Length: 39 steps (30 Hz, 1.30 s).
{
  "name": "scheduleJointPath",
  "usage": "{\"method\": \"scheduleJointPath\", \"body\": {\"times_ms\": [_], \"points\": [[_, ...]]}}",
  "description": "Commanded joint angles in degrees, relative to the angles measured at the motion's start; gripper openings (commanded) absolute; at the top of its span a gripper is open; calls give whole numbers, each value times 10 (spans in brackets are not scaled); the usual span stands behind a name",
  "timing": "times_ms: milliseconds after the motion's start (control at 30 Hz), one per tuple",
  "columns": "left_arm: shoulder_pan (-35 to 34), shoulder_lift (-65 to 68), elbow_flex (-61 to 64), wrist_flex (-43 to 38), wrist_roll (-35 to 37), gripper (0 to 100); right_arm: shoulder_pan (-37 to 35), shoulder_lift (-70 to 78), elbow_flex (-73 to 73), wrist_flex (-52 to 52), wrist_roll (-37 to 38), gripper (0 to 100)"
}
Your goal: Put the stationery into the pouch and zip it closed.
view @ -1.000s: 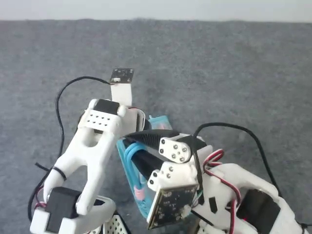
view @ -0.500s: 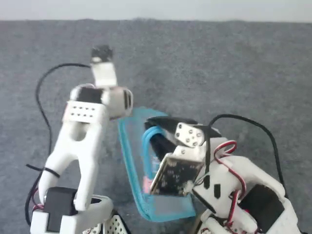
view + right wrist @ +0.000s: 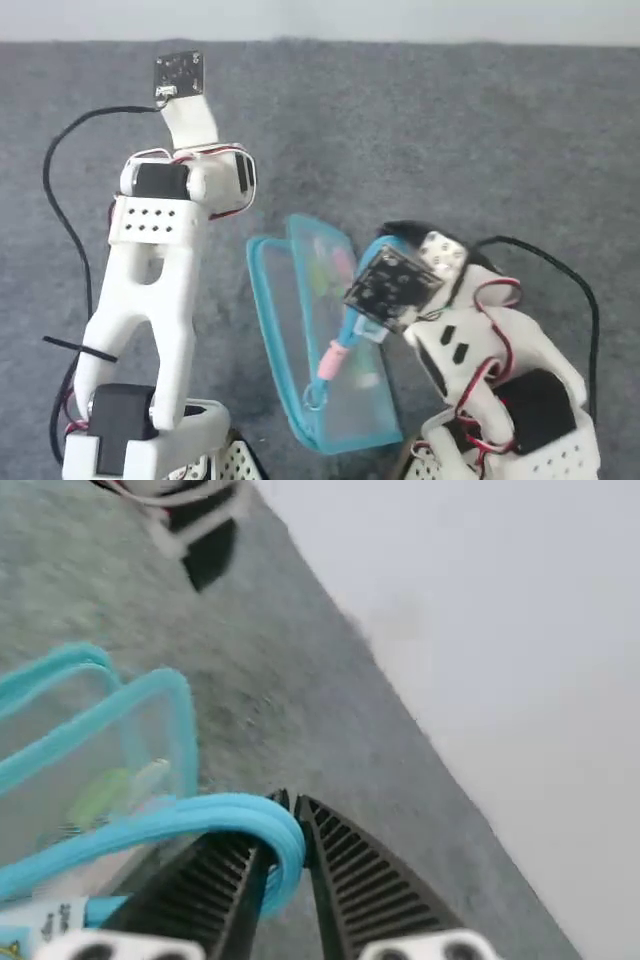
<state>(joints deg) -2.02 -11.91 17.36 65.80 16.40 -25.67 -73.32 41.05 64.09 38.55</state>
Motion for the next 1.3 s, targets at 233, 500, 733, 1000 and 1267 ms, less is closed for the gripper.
{"method": "scheduleJointPath", "body": {"times_ms": [233, 500, 733, 1000, 1267], "points": [[29, -18, -37, 19, -32, 141, 41, -29, -4, 36, -51, 7], [40, -16, -36, 21, -32, 142, 42, -28, -4, 53, -76, 7], [40, -15, -35, 39, -32, 142, 80, -28, -4, 53, -76, 7], [69, -15, -38, 90, 20, 250, 152, 6, -41, 68, -126, 6], [105, -16, -38, 105, 22, 261, 153, 80, -127, 105, -145, 6]]}}
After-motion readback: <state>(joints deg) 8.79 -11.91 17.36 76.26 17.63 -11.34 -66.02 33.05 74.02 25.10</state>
